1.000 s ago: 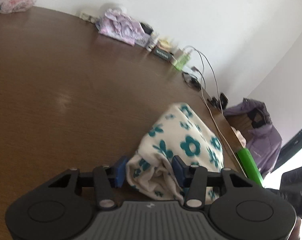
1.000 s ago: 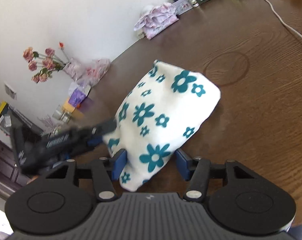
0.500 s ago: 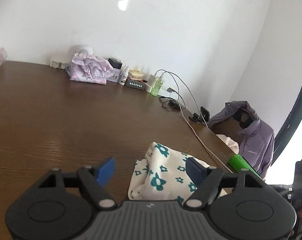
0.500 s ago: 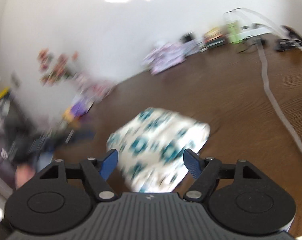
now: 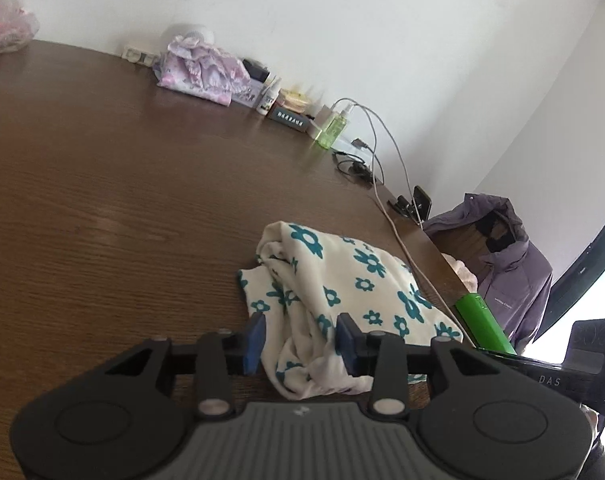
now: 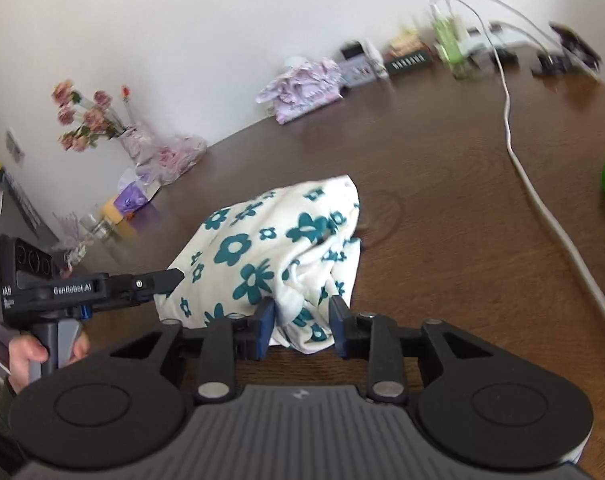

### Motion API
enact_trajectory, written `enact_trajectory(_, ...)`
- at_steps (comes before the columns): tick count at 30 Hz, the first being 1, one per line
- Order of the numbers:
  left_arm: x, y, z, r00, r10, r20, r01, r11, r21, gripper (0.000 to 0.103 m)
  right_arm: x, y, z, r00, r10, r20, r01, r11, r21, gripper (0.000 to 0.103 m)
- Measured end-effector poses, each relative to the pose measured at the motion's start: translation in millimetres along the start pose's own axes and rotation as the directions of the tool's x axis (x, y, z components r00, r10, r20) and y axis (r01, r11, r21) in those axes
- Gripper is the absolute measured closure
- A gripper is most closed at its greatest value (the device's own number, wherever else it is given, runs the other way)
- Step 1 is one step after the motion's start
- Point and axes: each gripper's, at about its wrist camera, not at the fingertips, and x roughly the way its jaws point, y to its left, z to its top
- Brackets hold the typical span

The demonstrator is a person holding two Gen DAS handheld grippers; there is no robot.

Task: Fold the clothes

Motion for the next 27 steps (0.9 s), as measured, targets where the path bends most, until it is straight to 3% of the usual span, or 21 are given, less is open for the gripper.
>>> enact_trajectory(1,-5,-2,-1,0.999,-0.043,-0.007,0.043,0.999,0.031,0.034,-5,2,0,1.0,-0.014,0.016,0.015,0.999,-0.041,0.033)
enact_trajectory(2,-7,-4,-3,0.998,-0.06,-0.009,0.06,0.996,0.06,0.019,-9,3,0,1.0,-0.007,0.029,0.009,0.997,-0.075,0.029)
enact_trajectory(4,0,-10,-6,1.0,-0.005,0.002,0.005,0.998,0.065,0.023,-2,0,4,1.0,0.003,0.014,-0.002,1.0,-0.027,0.029)
enact_trajectory(6,11,-8,-6,0.998,0.055,-0.004,-0.055,0.998,-0.017,0.023,8,-4,6,1.0,0.006,-0.001,-0.005,0.999,0.048,0.029)
enact_trajectory(9,19,4,-6,1.0,0.028,0.01,-0.026,0.988,-0.152,0.02,20,-4,4,1.0,-0.013,-0.002,0.013,0.989,0.148,0.027)
enact_trajectory(12,25,5,-6,0.999,0.025,0.026,-0.019,0.977,-0.21,0.02,26,-9,-3,0.999,-0.013,0.037,0.002,0.957,0.291,0.026)
enact_trajectory(14,31,0,-7,1.0,0.011,0.027,-0.006,0.983,-0.185,0.024,30,-14,-6,0.998,0.0,0.059,-0.02,0.937,0.349,0.038)
enact_trajectory(15,34,0,-8,1.0,0.002,0.023,0.002,0.981,-0.195,0.031,32,-16,-7,0.998,0.005,0.07,-0.031,0.926,0.375,0.046)
enact_trajectory(16,37,2,-10,1.0,-0.016,0.013,0.018,0.974,-0.226,0.049,34,-20,-9,0.997,0.021,0.071,-0.048,0.912,0.408,0.06)
enact_trajectory(17,37,7,-12,0.999,-0.035,0.017,0.038,0.962,-0.272,0.052,36,-24,-10,0.997,0.04,0.069,-0.066,0.9,0.432,0.064)
enact_trajectory(22,30,51,-23,0.986,-0.139,0.095,0.167,0.857,-0.487,0.08,31,-44,-8,0.992,0.086,0.092,-0.121,0.862,0.492,0.065)
enact_trajectory(24,25,56,-18,0.985,-0.142,0.102,0.174,0.85,-0.496,0.08,27,-50,-7,0.992,0.085,0.094,-0.12,0.86,0.496,0.066)
enact_trajectory(25,22,57,-15,0.985,-0.139,0.104,0.172,0.854,-0.491,0.074,24,-49,-4,0.993,0.072,0.092,-0.107,0.873,0.476,0.066)
enact_trajectory(27,22,57,-1,0.986,-0.128,0.103,0.161,0.874,-0.458,0.04,21,-41,6,0.993,0.053,0.104,-0.093,0.898,0.43,0.061)
